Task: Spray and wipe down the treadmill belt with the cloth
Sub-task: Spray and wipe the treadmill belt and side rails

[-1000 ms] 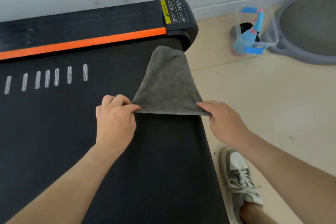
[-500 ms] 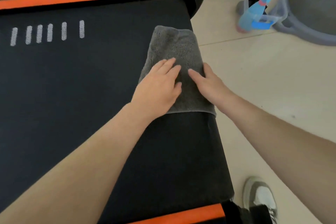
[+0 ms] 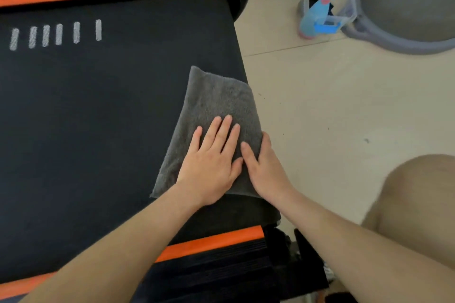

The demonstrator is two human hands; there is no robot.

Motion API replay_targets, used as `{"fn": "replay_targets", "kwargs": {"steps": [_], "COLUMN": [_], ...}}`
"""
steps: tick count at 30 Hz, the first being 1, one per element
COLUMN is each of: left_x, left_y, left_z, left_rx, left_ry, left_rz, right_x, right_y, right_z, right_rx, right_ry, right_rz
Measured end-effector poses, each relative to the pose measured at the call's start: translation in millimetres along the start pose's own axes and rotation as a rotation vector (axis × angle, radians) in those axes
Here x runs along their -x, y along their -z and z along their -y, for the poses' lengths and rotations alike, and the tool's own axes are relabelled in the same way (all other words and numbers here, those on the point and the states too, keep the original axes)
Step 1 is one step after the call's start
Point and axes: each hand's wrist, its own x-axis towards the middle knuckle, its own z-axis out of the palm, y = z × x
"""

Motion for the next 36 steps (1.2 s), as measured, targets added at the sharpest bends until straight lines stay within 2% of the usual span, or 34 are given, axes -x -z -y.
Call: {"fn": "replay_targets", "kwargs": {"steps": [8,14,17,21,24,26,29,33,36], "left_x": [47.4,61.8,69.7,65.9,48.7,40.9,47.3,70.6,83.7], "left_y": [-8.9,-14.3,-15.3,-14.7,-15.5,-13.4,-13.7,-15.7,-17.5], "left_z": [-12.3,6.5,13.1,-6.9,-39.4,-50.3,-41.0,-10.9,6.1], "left_rx": [-0.019,-0.021,-0.024,-0.001,-0.008,-0.005,-0.011,0.002,0.023], "left_ry": [-0.082,-0.031,0.008,0.063,0.013,0.009,0.026,0.074,0.108], "left_rz": [-0.002,-0.022,-0.015,0.005,0.023,0.037,0.041,0.065,0.07], "right_x": [47.8,58.3,54.2,56.9,45.3,40.6,51.9,76.8,80.4], "right_y": [5.1,-16.2,-18.1,-3.0,14.7,18.7,7.3,-15.6,-26.5], "right_z": [-14.4,0.2,1.4,0.6,-9.3,-11.4,-4.5,10.4,17.3], "right_rx": [0.309,0.483,0.527,0.558,0.543,0.434,0.328,0.528,0.662], "right_ry": [-0.132,-0.022,0.005,0.024,-0.133,-0.228,-0.239,-0.146,-0.078], "right_rz": [0.145,-0.034,0.001,0.135,0.23,0.248,0.194,0.081,0.088]}}
